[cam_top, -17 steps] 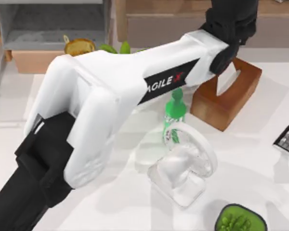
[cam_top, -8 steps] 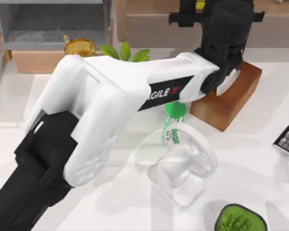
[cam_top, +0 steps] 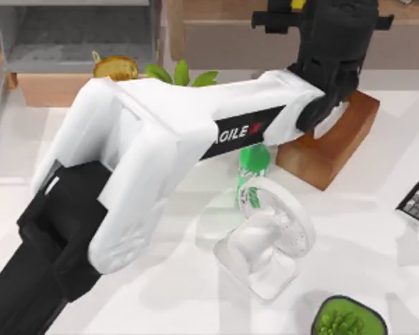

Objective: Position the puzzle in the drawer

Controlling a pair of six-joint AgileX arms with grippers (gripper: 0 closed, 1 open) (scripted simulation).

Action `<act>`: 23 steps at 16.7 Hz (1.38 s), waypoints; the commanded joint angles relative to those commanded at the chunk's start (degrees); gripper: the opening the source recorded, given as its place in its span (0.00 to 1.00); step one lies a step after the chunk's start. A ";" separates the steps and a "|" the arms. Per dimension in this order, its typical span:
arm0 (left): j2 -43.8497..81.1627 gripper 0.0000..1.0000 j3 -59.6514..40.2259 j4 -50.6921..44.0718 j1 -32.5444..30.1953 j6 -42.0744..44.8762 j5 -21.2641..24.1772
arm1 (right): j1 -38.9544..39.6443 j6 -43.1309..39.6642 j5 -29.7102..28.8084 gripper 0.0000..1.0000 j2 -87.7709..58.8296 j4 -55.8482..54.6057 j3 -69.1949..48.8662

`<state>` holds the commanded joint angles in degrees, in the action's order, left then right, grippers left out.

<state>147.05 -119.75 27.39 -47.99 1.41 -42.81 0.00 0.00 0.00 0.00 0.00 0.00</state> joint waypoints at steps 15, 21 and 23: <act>-27.61 0.00 -19.15 -54.14 5.58 11.52 19.08 | 0.00 0.00 0.00 1.00 0.00 0.00 0.00; -31.58 0.00 -30.29 -78.59 25.50 16.49 25.86 | 0.00 0.00 0.00 1.00 0.00 0.00 0.00; -30.39 0.00 -32.96 -86.33 33.00 17.75 28.12 | 0.00 0.00 0.00 1.00 0.00 0.00 0.00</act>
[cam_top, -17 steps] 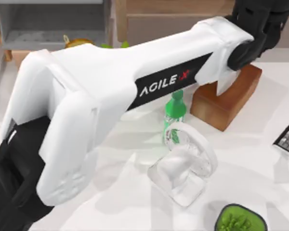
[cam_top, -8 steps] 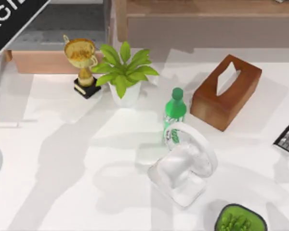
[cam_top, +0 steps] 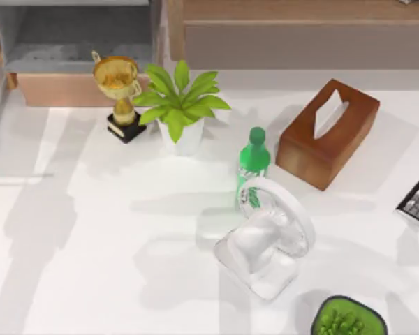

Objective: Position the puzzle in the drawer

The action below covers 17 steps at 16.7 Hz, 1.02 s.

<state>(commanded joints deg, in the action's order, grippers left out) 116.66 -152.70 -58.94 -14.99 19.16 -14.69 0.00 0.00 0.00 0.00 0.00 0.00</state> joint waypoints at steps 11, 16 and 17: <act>25.84 0.00 -4.10 -29.32 31.47 1.90 11.18 | 0.00 0.00 0.00 1.00 0.00 0.00 0.00; 36.99 0.00 -3.31 -31.95 33.69 1.43 14.10 | 0.00 0.00 0.00 1.00 0.00 0.00 0.00; 37.83 0.00 -3.26 -31.97 33.58 1.39 14.35 | 0.00 0.00 0.00 1.00 0.00 0.00 0.00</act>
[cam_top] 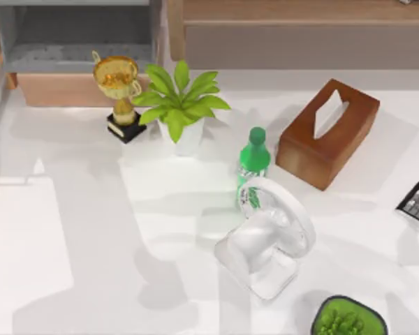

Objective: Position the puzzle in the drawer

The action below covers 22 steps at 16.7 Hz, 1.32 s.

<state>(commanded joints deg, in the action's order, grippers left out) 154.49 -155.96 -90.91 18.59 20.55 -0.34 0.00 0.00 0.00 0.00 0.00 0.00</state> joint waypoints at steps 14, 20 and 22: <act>0.00 0.68 0.00 0.00 0.00 0.00 0.00 | 0.00 0.00 0.00 1.00 0.00 0.00 0.00; 0.00 1.00 0.00 0.00 0.00 0.00 0.00 | 0.00 0.00 0.00 1.00 0.00 0.00 0.00; 0.00 1.00 0.00 0.00 0.00 0.00 0.00 | 0.00 0.00 0.00 1.00 0.00 0.00 0.00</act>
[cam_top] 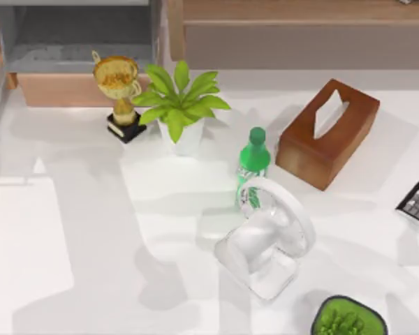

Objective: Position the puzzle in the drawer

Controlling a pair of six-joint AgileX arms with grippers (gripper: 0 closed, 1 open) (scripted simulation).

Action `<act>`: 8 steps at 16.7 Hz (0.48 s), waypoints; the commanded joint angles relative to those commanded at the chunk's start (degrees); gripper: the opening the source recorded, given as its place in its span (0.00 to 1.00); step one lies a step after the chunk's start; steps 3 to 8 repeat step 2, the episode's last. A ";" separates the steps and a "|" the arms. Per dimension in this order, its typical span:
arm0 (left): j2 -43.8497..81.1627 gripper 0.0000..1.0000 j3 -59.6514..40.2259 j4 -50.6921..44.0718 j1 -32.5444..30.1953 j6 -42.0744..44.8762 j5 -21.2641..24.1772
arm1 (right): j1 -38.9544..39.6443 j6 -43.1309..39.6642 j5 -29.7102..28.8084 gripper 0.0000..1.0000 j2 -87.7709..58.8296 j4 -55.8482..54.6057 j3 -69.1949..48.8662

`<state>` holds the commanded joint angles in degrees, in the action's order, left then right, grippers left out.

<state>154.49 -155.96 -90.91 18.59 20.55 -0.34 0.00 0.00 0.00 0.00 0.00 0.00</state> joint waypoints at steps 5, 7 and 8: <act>0.00 1.00 0.00 0.00 0.00 0.00 0.00 | 0.00 0.00 0.00 1.00 0.00 0.00 0.00; 0.00 1.00 0.00 0.00 0.00 0.00 0.00 | 0.00 0.00 0.00 1.00 0.00 0.00 0.00; 0.00 1.00 0.00 0.00 0.00 0.00 0.00 | 0.00 0.00 0.00 1.00 0.00 0.00 0.00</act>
